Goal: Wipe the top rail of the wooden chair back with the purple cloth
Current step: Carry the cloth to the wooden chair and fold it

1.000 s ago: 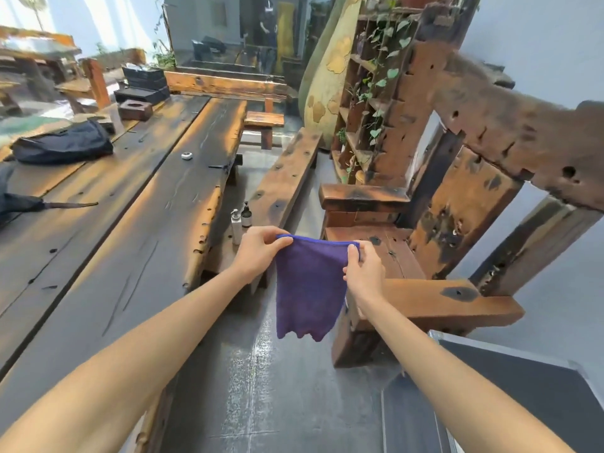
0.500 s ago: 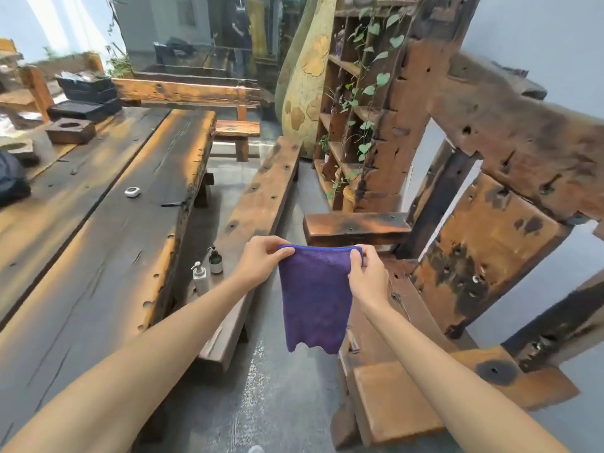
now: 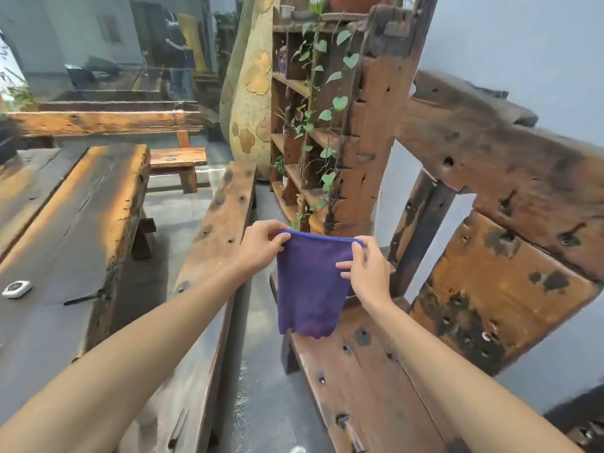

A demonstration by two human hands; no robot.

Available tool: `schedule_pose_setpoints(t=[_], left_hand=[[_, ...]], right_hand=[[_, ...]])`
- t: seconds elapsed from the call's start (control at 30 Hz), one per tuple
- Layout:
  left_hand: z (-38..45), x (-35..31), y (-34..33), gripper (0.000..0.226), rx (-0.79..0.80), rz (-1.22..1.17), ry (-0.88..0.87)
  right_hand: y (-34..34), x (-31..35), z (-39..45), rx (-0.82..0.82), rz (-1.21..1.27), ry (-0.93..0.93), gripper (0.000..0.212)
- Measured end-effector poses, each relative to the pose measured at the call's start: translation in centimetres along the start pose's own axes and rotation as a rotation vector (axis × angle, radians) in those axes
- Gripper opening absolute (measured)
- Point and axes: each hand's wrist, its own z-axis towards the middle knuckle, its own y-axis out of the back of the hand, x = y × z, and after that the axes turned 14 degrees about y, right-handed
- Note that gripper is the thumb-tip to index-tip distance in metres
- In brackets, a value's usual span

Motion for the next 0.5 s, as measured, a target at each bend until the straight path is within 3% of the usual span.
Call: schedule_pose_setpoints(t=[0.13, 0.5], left_hand=[[10.3, -1.2, -2.8, 0.015, 0.013, -0.102, 0.006], [32.7, -8.0, -9.6, 0.013, 0.002, -0.008, -0.211]], right_hand=[[-2.4, -3.6, 8.1, -0.069, 0.02, 0.023, 0.016], [-2.2, -9.9, 28.0, -0.219, -0.09, 0.1, 0.013]])
